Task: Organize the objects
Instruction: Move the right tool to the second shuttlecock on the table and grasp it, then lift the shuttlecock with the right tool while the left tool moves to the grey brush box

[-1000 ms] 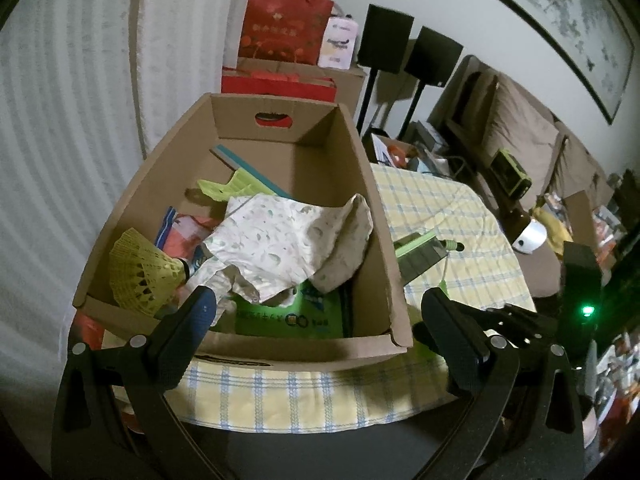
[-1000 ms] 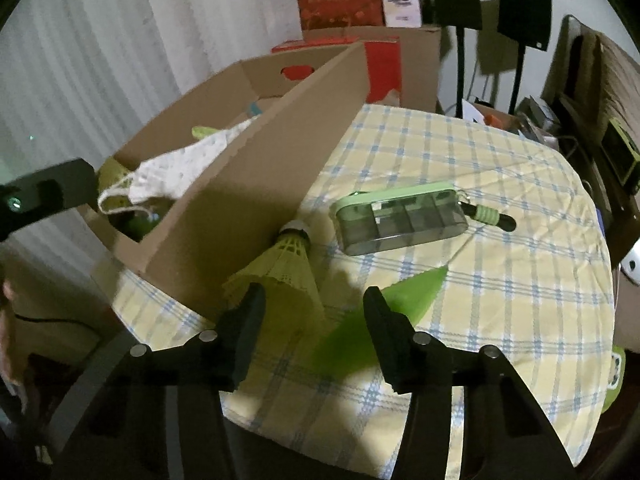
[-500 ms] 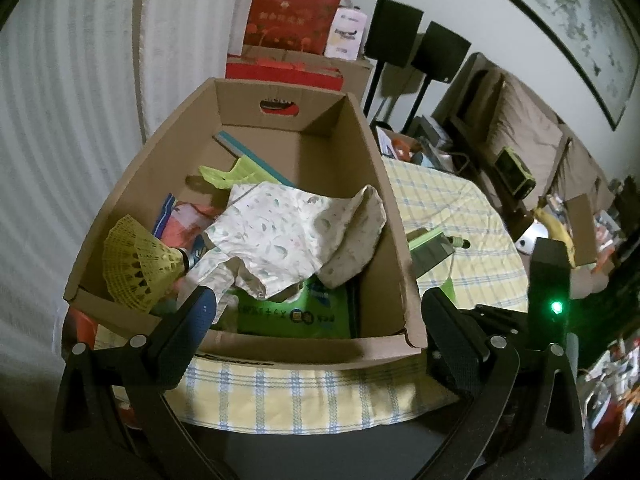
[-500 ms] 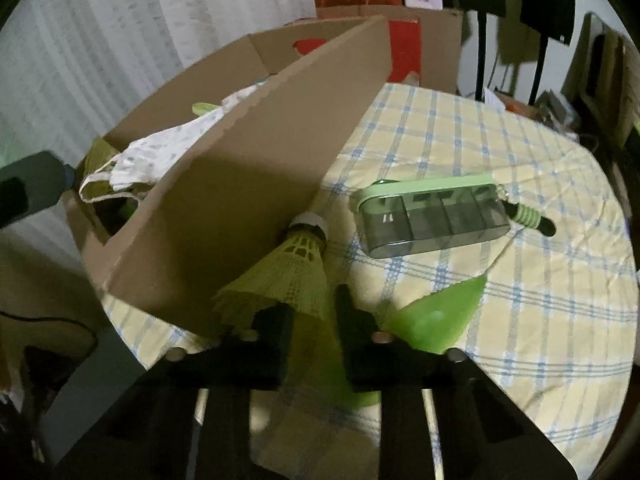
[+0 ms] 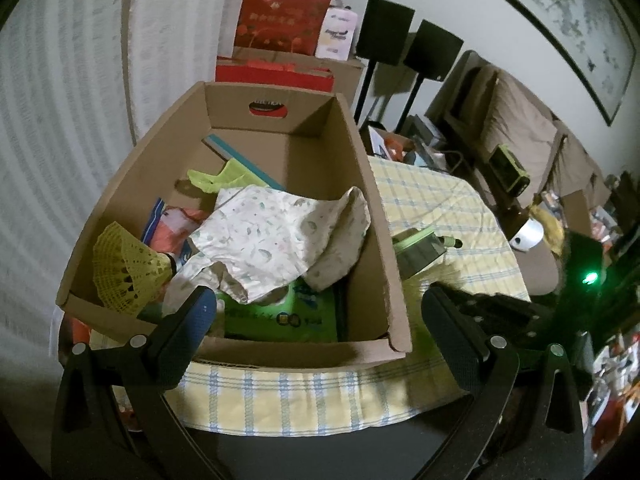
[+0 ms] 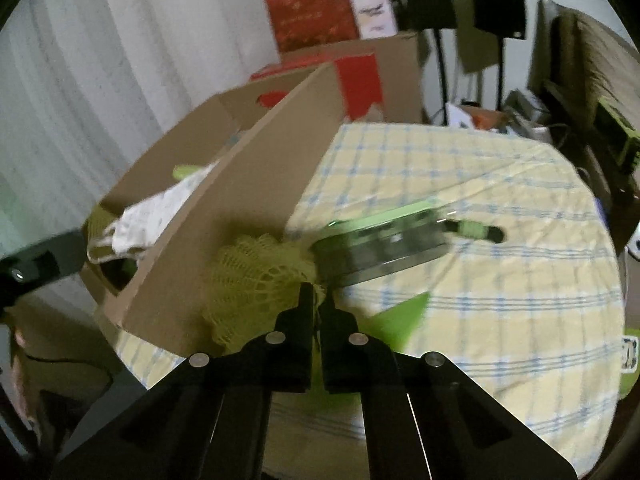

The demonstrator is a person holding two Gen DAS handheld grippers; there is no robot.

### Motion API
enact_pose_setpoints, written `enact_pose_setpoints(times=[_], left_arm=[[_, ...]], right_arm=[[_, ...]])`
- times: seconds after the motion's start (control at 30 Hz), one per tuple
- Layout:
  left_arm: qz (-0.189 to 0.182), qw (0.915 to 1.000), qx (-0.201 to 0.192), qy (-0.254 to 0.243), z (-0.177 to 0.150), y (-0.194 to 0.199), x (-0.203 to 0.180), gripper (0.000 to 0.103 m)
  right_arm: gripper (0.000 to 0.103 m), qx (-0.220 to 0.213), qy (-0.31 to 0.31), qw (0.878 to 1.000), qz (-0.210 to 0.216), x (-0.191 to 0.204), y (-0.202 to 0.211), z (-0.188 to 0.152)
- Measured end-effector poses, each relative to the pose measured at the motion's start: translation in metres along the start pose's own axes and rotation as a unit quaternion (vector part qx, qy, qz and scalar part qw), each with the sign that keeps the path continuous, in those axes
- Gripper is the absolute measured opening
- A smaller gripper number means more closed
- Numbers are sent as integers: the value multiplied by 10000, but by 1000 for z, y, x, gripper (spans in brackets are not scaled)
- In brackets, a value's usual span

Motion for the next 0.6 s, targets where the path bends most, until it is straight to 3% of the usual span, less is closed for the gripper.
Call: enact_pose_setpoints(times=[0.43,0.6], left_arm=[[-184,9994,73,-277,-1,-2,-32,103],[-270,9984,110,-476,-3,-3,-51,103]], right_arm=[[2,2,-193,9974,-687,-56,49,-15],[9,199,-376,9949,-917,-79,61,-31]])
Point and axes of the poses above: each gripper's, at about its wrist camera, not at the fingertips, and y roughly against the way its jaws point, x to its left, z to its top, the point moved 6 cm from there along -y, roughly the way its jaws point, and after that the axes turned 8 degrees about z, right-handed, at the moved point
